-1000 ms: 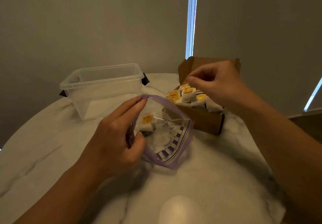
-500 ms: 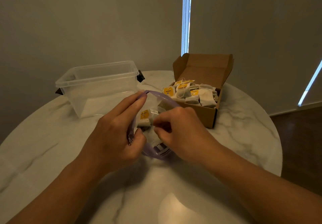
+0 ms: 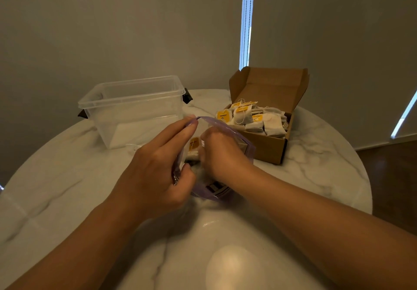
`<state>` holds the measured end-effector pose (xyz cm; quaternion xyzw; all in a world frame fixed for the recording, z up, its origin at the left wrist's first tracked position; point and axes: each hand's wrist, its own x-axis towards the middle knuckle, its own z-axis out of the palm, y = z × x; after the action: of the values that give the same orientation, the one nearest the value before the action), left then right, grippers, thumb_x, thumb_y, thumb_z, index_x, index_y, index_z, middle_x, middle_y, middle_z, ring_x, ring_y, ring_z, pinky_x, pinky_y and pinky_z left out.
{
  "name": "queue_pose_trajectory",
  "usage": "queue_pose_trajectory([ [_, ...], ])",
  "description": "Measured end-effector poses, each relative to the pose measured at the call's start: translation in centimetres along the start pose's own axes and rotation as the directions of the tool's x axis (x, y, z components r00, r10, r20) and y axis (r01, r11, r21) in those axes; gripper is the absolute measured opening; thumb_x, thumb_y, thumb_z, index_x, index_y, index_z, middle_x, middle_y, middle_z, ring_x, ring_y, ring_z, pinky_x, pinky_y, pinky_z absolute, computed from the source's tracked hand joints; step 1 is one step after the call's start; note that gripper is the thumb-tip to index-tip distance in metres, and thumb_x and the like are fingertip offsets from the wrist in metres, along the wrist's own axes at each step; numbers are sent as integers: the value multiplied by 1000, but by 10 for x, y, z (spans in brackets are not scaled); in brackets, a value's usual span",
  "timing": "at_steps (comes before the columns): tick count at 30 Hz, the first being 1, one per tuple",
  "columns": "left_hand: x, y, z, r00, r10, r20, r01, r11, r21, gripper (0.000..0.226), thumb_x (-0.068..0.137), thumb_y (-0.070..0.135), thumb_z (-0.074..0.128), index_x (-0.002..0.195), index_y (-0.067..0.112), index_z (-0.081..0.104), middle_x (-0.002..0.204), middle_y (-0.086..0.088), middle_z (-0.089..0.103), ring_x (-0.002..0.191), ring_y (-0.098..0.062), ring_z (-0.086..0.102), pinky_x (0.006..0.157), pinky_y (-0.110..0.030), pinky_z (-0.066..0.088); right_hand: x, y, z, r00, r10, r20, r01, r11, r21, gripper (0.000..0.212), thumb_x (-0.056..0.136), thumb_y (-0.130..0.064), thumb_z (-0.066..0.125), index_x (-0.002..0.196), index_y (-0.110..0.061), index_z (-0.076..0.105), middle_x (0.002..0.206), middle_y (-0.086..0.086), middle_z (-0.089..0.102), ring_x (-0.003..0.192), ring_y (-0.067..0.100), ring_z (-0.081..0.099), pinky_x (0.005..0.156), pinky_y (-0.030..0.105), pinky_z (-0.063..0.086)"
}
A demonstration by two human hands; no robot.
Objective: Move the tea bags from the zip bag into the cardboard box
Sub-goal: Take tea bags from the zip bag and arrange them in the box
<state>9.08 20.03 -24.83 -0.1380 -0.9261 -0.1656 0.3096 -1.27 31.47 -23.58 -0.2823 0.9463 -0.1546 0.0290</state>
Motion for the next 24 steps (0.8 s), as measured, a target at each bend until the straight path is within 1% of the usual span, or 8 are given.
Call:
queue_pose_trajectory([
  [2, 0, 0, 1, 1000, 4, 2, -4, 1000, 8, 70, 76, 11, 57, 145, 7, 47, 150, -1, 47, 110, -20, 60, 89, -3, 39, 4, 2, 2, 999, 31, -15, -30, 997, 70, 30, 100, -22, 48, 125, -8, 55, 116, 11, 61, 102, 22, 59, 81, 29, 46],
  [4, 0, 0, 2, 1000, 5, 4, -5, 1000, 9, 70, 76, 10, 58, 145, 7, 47, 150, -1, 47, 109, -20, 58, 88, -3, 38, 6, 6, 4, 998, 52, -28, -46, 982, 181, 34, 101, -24, 44, 130, -9, 53, 125, 11, 59, 112, 25, 57, 93, 32, 47],
  [7, 0, 2, 2, 1000, 0, 1, 0, 1000, -8, 67, 78, 16, 54, 144, 7, 49, 149, 0, 47, 101, -23, 57, 84, 0, 35, 11, 10, 12, 994, 110, -7, -96, 897, 431, 37, 100, -31, 47, 135, -19, 50, 134, 8, 56, 122, 24, 53, 103, 34, 43],
  [10, 1, 4, 2, 1000, 7, 4, -7, 1000, -18, 67, 78, 23, 48, 143, 7, 50, 149, 0, 47, 102, -21, 59, 86, -2, 37, 15, 11, 15, 986, 163, 30, -148, 786, 600, 39, 99, -36, 49, 136, -21, 49, 134, 8, 55, 122, 26, 54, 104, 39, 44],
  [14, 1, 5, 1, 1000, 18, 2, -18, 999, -33, 66, 78, 22, 48, 142, 7, 51, 149, 0, 47, 116, -15, 60, 94, -11, 42, 15, 13, 14, 990, 132, 47, -137, 838, 529, 36, 100, -33, 48, 134, -21, 51, 135, 4, 54, 123, 25, 53, 103, 37, 44],
  [17, 1, 5, 1, 1000, 21, 9, -21, 999, -31, 67, 78, 22, 48, 143, 6, 50, 150, -1, 47, 121, -14, 58, 96, -13, 43, 13, 13, 16, 989, 147, -29, -102, 805, 585, 15, 98, -33, 53, 110, -27, 60, 112, 2, 64, 105, 20, 61, 90, 33, 50],
  [21, 2, 5, -1, 999, 18, 29, -17, 999, -48, 68, 79, 23, 49, 145, 8, 48, 150, 1, 46, 95, -1, 56, 83, -1, 38, 0, 14, 14, 988, 63, -138, 12, 874, 485, 16, 98, -31, 53, 108, -24, 64, 106, 1, 69, 96, 15, 62, 82, 28, 50],
  [24, 2, 6, -1, 1000, 9, 23, -8, 998, -64, 69, 79, 24, 50, 146, 9, 47, 151, 1, 46, 99, 5, 57, 82, -3, 41, -17, 16, 6, 977, 2, -215, 85, 915, 393, 18, 97, -28, 56, 109, -22, 68, 102, -3, 70, 89, 9, 62, 69, 18, 46],
])
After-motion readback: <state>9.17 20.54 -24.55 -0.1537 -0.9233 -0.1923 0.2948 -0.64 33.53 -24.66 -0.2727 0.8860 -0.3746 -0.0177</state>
